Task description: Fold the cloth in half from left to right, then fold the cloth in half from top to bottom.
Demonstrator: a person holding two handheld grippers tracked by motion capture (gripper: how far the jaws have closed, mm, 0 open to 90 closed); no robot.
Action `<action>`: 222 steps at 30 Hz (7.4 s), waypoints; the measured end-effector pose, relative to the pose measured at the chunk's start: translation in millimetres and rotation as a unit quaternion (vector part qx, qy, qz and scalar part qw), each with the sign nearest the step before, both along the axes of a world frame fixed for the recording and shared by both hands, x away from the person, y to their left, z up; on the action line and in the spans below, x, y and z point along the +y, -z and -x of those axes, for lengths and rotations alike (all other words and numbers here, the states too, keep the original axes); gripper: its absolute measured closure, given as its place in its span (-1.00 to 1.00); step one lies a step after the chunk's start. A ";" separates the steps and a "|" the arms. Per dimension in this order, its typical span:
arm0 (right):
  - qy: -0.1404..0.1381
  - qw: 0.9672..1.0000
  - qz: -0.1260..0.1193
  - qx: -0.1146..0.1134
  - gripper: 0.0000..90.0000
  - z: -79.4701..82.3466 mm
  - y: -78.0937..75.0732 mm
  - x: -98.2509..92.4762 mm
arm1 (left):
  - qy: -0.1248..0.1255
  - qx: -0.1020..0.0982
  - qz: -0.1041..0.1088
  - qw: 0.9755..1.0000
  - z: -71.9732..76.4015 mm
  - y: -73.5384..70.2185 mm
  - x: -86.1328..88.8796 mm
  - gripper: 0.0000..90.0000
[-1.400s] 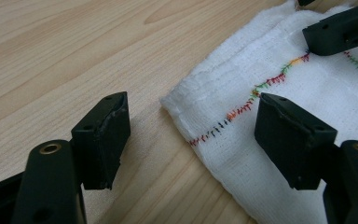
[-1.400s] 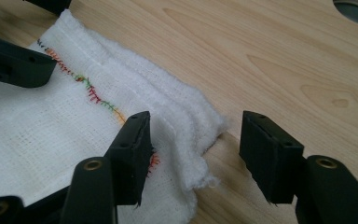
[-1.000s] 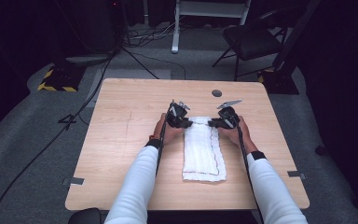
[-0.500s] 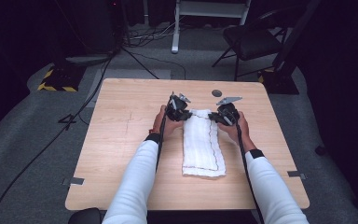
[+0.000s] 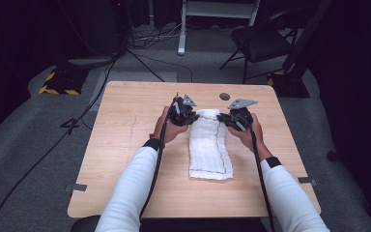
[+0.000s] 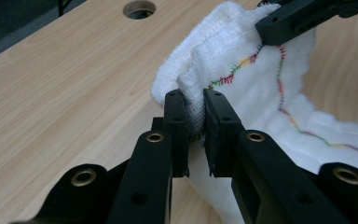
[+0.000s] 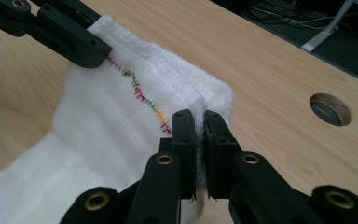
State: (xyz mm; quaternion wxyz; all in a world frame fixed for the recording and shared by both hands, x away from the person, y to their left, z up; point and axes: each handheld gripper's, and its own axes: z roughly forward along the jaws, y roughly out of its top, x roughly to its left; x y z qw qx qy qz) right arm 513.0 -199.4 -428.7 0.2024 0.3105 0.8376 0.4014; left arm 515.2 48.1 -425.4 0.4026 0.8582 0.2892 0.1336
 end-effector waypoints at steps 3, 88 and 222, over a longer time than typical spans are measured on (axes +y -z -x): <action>-0.015 1.000 -0.013 -0.002 0.89 11.7 -0.9 -2.6 | 0.015 -0.001 0.017 1.000 12.0 -0.8 6.4 0.79; -0.148 0.986 0.054 0.045 0.71 155.9 52.8 -34.0 | 0.157 0.014 -0.077 0.985 155.6 62.3 16.1 0.65; 0.117 0.991 -0.004 0.063 -0.53 166.6 74.7 -200.2 | -0.094 0.041 -0.038 0.994 184.2 78.5 207.4 -0.61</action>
